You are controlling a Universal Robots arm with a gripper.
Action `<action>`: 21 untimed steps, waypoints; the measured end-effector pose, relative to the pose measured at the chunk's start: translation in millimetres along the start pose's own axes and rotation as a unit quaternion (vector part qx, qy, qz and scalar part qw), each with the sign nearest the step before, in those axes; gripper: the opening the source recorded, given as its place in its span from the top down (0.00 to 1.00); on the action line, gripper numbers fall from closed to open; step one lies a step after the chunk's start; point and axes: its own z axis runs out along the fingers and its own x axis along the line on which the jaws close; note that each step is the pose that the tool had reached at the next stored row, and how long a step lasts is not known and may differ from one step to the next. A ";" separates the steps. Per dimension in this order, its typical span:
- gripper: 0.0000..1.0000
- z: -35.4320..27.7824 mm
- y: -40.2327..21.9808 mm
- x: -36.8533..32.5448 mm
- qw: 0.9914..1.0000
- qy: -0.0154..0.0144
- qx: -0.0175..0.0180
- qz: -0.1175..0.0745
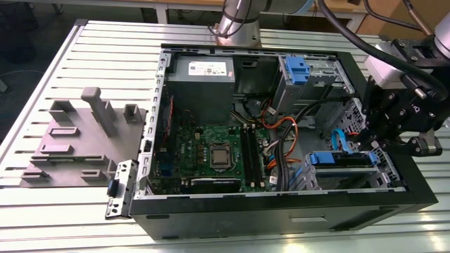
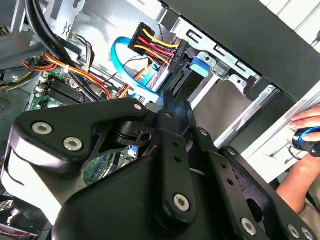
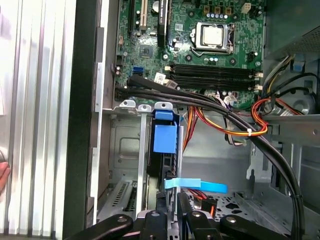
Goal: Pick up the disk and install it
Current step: 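Insert the first disk wire, then insert the second disk wire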
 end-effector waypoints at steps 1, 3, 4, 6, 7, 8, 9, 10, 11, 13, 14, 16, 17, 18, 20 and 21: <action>0.77 -0.5 0.0 0.0 1.000 0.000 0.000 0.000; 0.77 -0.6 0.0 0.0 1.000 -0.001 0.000 0.000; 0.77 -0.7 0.0 0.0 1.000 -0.001 0.000 0.000; 0.77 -0.7 0.0 0.0 1.000 -0.001 0.000 0.000; 0.77 -0.7 0.0 0.0 1.000 -0.001 0.000 0.000; 0.77 -0.7 0.0 0.0 1.000 -0.001 0.000 0.000; 0.77 -0.7 0.0 0.0 1.000 -0.001 0.000 0.000; 0.77 -0.7 0.0 0.0 1.000 -0.001 0.000 0.000; 0.77 -0.7 0.0 0.0 1.000 -0.001 0.000 0.000; 0.77 -0.7 0.0 0.0 1.000 -0.001 0.000 0.000; 0.77 -0.7 0.0 0.0 1.000 -0.001 0.000 0.000; 0.77 -0.6 -1.0 0.0 1.000 -0.001 0.000 0.000; 0.77 -0.6 -2.1 0.1 1.000 -0.001 0.000 0.000; 0.77 -0.6 -4.3 0.2 1.000 -0.001 -0.001 0.000; 0.77 -0.3 -8.2 0.3 1.000 -0.001 -0.003 0.000; 0.77 -0.2 -9.8 0.3 1.000 -0.001 -0.003 0.000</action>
